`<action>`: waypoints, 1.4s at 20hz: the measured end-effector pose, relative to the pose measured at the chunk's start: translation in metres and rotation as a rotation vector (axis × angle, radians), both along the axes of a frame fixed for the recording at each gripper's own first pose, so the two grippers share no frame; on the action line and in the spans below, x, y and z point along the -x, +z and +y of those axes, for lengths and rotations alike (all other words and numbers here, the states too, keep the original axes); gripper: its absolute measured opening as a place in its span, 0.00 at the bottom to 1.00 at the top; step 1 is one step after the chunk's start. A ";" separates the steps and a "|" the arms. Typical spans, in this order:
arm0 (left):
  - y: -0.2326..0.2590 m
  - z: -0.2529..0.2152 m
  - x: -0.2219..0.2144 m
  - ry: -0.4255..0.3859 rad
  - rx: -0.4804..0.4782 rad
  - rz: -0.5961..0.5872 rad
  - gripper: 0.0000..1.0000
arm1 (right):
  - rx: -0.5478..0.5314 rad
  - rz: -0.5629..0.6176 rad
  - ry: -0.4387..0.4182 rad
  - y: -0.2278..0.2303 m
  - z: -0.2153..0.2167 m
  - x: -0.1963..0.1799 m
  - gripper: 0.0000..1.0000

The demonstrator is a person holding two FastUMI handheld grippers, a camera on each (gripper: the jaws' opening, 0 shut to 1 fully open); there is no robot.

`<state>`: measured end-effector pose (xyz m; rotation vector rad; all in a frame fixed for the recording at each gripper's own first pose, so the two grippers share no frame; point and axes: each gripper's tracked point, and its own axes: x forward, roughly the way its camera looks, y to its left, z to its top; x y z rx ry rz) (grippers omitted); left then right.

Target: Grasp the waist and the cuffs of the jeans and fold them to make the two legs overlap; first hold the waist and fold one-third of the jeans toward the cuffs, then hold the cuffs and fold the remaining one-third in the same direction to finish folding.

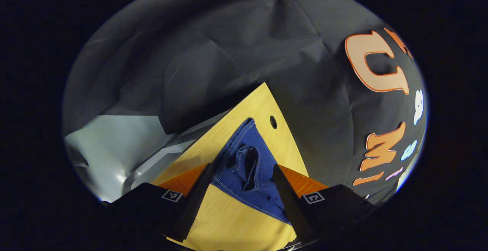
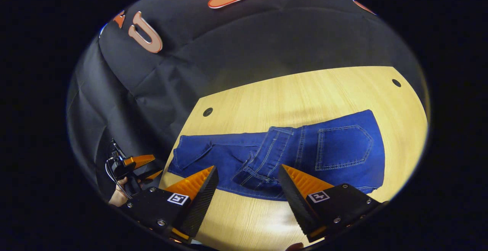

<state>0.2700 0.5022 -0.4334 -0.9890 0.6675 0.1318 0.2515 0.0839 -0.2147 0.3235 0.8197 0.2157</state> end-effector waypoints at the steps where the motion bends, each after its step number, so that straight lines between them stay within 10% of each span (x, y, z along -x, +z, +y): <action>1: -0.004 0.002 -0.001 -0.001 -0.017 0.009 0.98 | -0.003 0.002 -0.008 0.000 0.001 0.000 0.98; 12: -0.026 -0.025 -0.022 0.043 -0.001 0.079 0.97 | -0.032 0.064 -0.028 -0.014 -0.003 0.005 0.98; 19: -0.046 -0.042 -0.074 0.034 -0.159 0.107 0.93 | -0.048 0.070 -0.070 -0.009 -0.029 0.007 0.98; 23: -0.047 -0.038 -0.092 0.135 -0.101 0.143 0.10 | -0.044 0.076 -0.088 -0.010 -0.051 0.012 0.98; 28: 0.029 -0.064 -0.103 0.092 -0.189 0.017 0.11 | -0.051 0.056 -0.118 -0.003 -0.084 0.016 0.98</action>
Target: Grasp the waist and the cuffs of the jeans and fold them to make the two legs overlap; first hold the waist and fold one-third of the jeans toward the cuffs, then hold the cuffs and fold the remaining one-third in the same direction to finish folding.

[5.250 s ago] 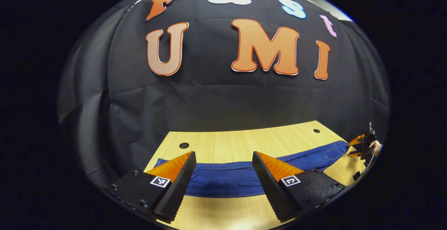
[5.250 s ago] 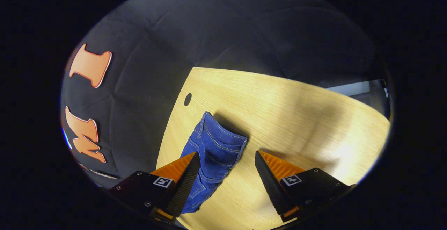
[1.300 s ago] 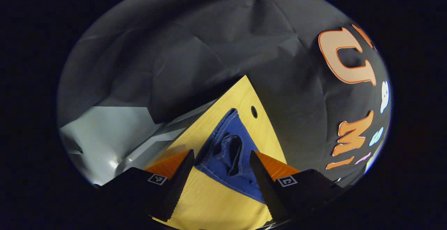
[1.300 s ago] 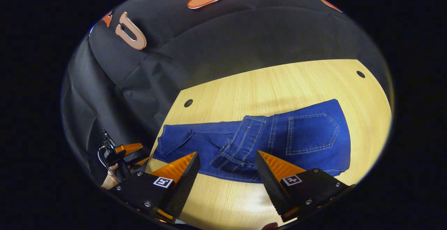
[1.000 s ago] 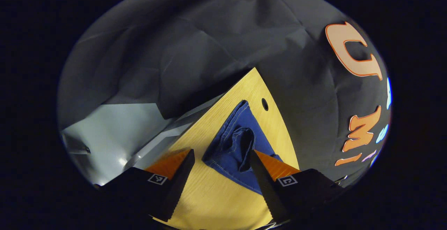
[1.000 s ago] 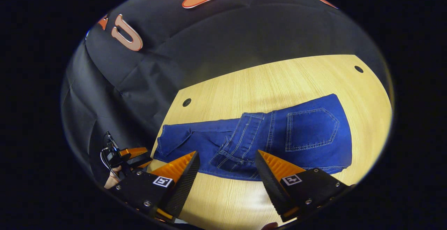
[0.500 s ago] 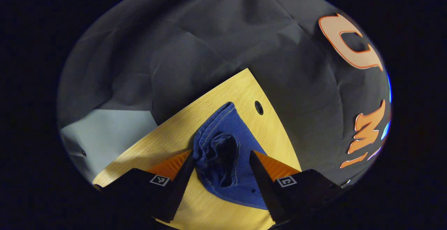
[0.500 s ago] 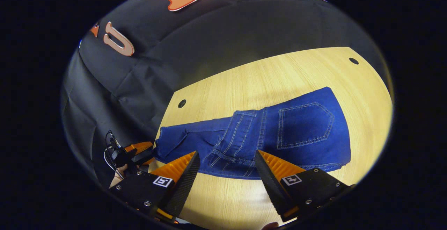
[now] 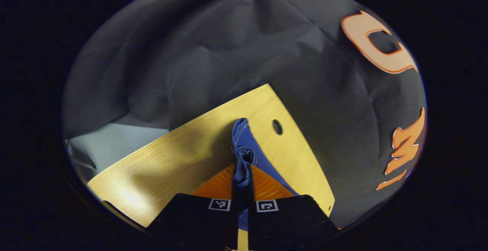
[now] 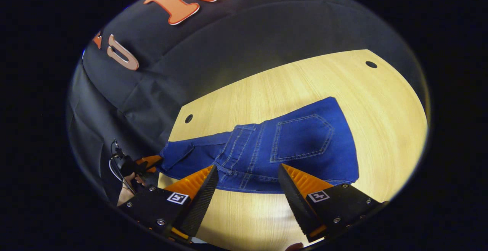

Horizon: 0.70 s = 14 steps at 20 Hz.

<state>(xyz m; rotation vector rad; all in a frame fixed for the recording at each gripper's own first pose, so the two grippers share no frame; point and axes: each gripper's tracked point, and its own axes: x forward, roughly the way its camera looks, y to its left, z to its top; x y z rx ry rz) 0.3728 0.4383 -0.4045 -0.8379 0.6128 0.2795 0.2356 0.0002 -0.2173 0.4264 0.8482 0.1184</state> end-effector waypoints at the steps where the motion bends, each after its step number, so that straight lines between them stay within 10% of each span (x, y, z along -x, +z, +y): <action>1: 0.024 -0.018 -0.004 -0.020 -0.006 -0.043 0.10 | -0.003 -0.009 -0.003 0.004 -0.007 0.001 0.98; 14: 0.205 -0.350 -0.064 -0.513 -0.238 -0.369 0.10 | -0.052 -0.171 -0.080 0.073 -0.147 0.033 0.98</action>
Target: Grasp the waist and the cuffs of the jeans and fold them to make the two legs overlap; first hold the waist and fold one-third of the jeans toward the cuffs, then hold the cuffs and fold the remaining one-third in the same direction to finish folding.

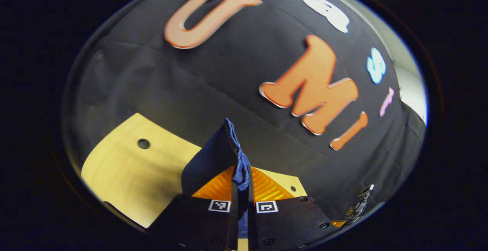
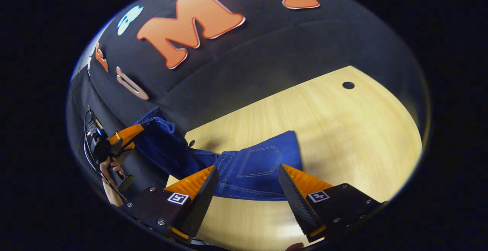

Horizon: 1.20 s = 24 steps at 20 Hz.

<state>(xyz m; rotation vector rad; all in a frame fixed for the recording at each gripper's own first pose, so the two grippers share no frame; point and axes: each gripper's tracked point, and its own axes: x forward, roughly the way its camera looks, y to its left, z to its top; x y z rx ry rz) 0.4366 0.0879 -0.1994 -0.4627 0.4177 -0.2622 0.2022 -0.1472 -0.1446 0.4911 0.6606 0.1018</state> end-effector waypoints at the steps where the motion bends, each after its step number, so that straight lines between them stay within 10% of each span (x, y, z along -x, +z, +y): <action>1: -0.009 -0.034 -0.001 -0.042 -0.023 0.005 0.10 | -0.004 0.002 -0.016 0.000 -0.015 0.007 0.98; 10: -0.165 -0.240 0.014 -0.301 -0.324 0.177 0.10 | -0.061 0.020 -0.096 -0.013 -0.107 0.045 0.98; 17: -0.258 -0.279 0.045 -0.334 -0.573 0.255 0.10 | -0.086 0.045 -0.094 -0.030 -0.127 0.057 0.98; 24: -0.318 -0.287 0.048 -0.329 -0.555 0.356 0.10 | -0.002 0.056 -0.045 -0.038 -0.142 0.075 0.97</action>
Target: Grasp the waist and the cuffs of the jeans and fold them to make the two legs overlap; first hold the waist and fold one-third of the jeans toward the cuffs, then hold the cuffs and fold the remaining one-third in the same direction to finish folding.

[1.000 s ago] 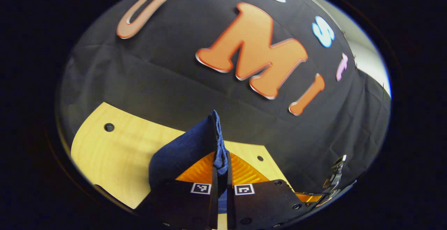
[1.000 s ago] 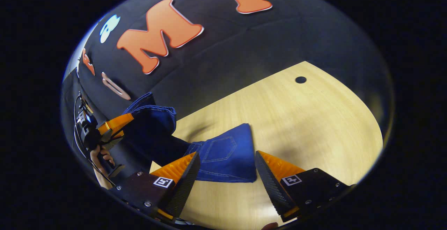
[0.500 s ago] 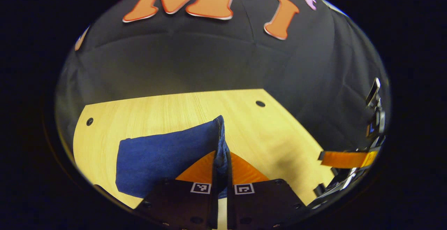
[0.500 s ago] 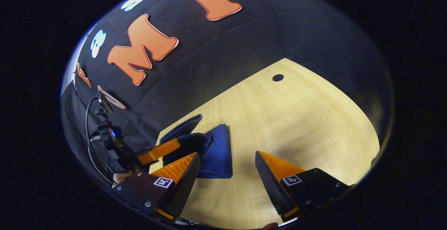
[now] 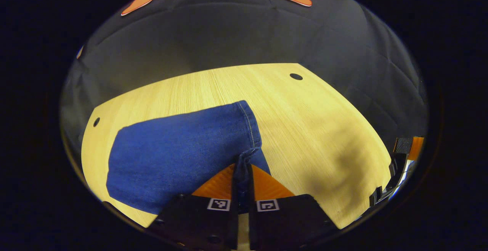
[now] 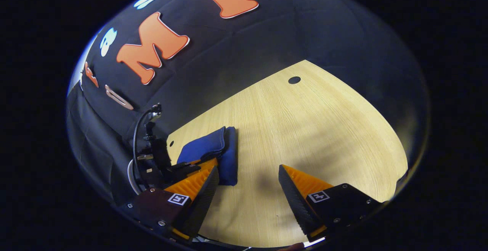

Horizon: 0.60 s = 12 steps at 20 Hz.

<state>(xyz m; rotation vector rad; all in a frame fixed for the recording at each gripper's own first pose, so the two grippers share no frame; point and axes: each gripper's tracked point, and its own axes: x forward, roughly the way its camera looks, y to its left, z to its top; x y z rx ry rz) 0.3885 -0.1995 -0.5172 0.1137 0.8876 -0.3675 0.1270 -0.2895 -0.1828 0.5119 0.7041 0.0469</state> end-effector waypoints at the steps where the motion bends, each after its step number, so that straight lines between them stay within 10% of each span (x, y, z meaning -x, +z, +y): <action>1: -0.001 -0.008 0.005 -0.001 0.028 0.020 0.18 | 0.009 -0.002 0.011 0.001 0.000 0.002 0.97; 3: 0.003 -0.012 0.008 -0.002 0.040 0.011 0.62 | 0.034 -0.003 0.031 0.002 0.001 0.003 0.97; 6: 0.045 -0.025 0.031 0.022 0.187 0.030 1.00 | 0.082 -0.010 0.059 0.014 0.007 0.000 0.97; 12: 0.207 0.065 0.033 0.121 0.234 -0.270 0.98 | 0.197 -0.114 0.087 0.076 0.034 -0.010 0.97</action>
